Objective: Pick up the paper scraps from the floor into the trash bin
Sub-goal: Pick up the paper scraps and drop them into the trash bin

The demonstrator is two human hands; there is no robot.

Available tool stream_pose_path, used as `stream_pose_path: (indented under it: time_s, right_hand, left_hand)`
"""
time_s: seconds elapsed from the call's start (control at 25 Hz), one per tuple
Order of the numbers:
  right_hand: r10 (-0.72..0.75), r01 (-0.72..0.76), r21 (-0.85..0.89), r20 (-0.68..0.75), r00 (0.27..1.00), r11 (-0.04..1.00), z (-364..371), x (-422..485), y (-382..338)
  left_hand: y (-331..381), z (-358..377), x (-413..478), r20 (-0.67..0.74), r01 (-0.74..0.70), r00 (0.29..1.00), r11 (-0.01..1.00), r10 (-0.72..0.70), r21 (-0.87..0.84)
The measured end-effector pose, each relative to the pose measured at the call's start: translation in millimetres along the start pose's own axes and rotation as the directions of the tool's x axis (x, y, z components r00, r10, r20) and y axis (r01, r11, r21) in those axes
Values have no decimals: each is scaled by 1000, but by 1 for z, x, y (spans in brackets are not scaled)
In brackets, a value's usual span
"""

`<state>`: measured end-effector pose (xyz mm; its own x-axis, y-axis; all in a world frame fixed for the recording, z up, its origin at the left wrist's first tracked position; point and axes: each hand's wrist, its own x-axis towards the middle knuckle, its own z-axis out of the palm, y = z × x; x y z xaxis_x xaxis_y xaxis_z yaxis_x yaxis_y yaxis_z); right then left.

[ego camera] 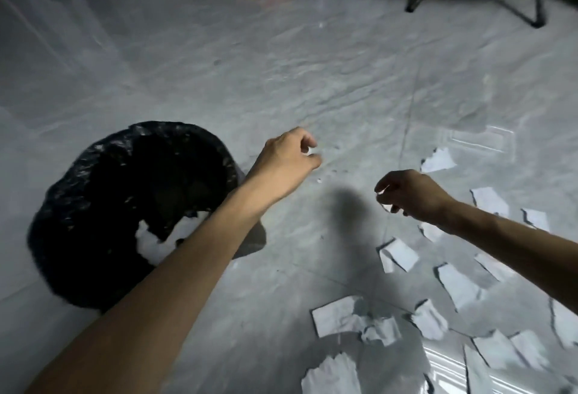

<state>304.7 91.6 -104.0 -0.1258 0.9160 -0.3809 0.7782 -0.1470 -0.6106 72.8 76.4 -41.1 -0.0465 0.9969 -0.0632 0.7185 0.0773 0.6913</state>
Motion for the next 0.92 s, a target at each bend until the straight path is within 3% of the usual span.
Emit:
stream_pose_path:
  time_s: [0.12, 0.32, 0.4, 0.52, 0.6, 0.68, 0.8, 0.92]
  right_hand:
    - [-26, 0, -287, -88, 996, 958, 13, 28, 52]
    - [-113, 73, -275, -134, 985, 959, 43, 49, 77]
    - [-148, 103, -256, -163, 975, 961, 44, 48, 78]
    - [-191, 159, -197, -156, 969, 967, 41, 37, 78]
    - [-212, 193, -174, -101, 972, 966, 35, 21, 81]
    - [-250, 233, -223, -54, 967, 947, 31, 2, 87]
    - [-285, 271, -349, 10, 958, 897, 41, -26, 100]
    - [-287, 284, -369, 50, 957, 885, 58, -39, 105]
  left_hand:
    - [-22, 55, 24, 66, 137, 988, 991, -137, -6]
    - [-58, 116, 74, -130, 334, 927, 931, -352, -146]
    - [-72, 127, 98, -273, 377, 883, 923, -382, -73]
    - [-94, 133, 126, -309, 450, 864, 885, -398, 118]
    - [-103, 136, 135, -312, 453, 875, 852, -370, 262]
    - [-105, 139, 137, -336, 417, 887, 861, -316, 291]
    - [-89, 140, 125, -357, 386, 877, 914, -320, 127]
    - [-55, 138, 95, -264, 316, 914, 949, -307, -10]
